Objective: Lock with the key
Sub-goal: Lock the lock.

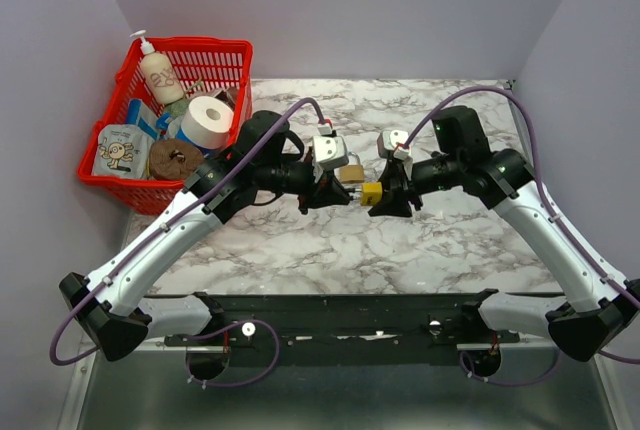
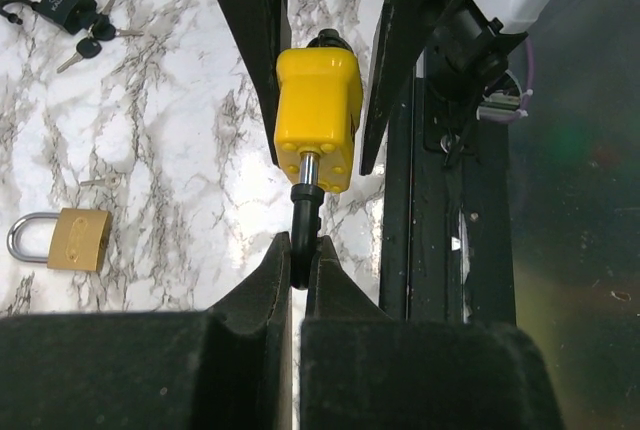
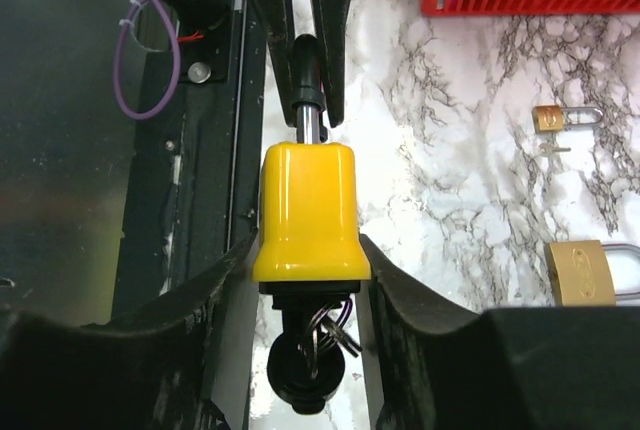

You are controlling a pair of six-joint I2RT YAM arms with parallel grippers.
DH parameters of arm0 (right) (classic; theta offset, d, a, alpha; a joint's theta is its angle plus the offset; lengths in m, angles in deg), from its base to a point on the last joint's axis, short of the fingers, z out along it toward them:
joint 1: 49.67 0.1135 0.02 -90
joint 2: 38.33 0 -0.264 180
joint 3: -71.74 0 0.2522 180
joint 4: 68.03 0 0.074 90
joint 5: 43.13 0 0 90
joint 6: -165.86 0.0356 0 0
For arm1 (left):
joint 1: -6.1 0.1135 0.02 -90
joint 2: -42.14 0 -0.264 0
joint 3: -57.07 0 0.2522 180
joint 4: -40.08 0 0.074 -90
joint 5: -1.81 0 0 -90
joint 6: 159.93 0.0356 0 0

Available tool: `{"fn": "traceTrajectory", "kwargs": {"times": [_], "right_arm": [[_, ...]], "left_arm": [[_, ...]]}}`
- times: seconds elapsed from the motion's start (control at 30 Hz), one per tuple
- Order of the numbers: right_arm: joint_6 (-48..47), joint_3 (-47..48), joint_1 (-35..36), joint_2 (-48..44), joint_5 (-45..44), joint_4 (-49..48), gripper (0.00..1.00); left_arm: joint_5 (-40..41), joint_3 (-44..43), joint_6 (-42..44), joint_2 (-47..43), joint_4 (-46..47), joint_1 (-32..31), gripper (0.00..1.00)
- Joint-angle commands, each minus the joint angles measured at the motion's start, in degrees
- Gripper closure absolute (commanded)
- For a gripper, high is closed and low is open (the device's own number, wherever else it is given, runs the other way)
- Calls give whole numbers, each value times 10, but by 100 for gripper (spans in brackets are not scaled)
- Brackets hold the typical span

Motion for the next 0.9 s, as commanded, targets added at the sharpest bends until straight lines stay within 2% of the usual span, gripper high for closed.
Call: {"fn": "traceTrajectory", "kwargs": {"times": [0.0, 0.1, 0.2, 0.27, 0.3, 0.33, 0.4, 0.43, 0.47, 0.5, 0.53, 0.57, 0.63, 0.87], "right_arm": [[-8, 29, 5, 4, 9, 13, 54], [-6, 39, 5, 7, 14, 18, 38], [-10, 39, 5, 7, 13, 21, 38], [-15, 39, 5, 11, 13, 24, 41], [-16, 39, 5, 11, 13, 24, 45], [-18, 38, 6, 11, 13, 24, 55], [-20, 39, 6, 14, 13, 26, 67], [-23, 40, 7, 14, 13, 30, 86], [-25, 41, 7, 16, 13, 32, 98], [-26, 40, 7, 15, 13, 33, 99], [-27, 38, 7, 15, 13, 32, 99], [-26, 35, 7, 10, 12, 30, 99], [-14, 25, 7, -6, 10, 4, 99], [-10, 17, 7, -14, 25, -11, 99]], "left_arm": [[-7, -23, 1, 1, 13, 2, 100], [-6, -24, 2, 4, 6, 2, 100], [-4, -22, 4, 3, 4, 2, 100], [-2, -23, 5, 4, 1, 1, 100], [-2, -23, 5, 4, 1, 2, 100], [-2, -23, 2, 5, 2, 2, 100], [-3, -24, -5, 4, 6, 2, 100], [-3, -25, -11, 5, 8, 2, 100], [-3, -26, -13, 6, 7, 2, 100], [-4, -28, -14, 6, 2, 2, 95], [-6, -29, -11, 6, -8, 2, 73], [-10, -33, 9, 8, -20, 2, 64], [-19, -31, 25, 6, -51, 3, 54], [-12, 18, 14, -22, -23, 6, 53]]}}
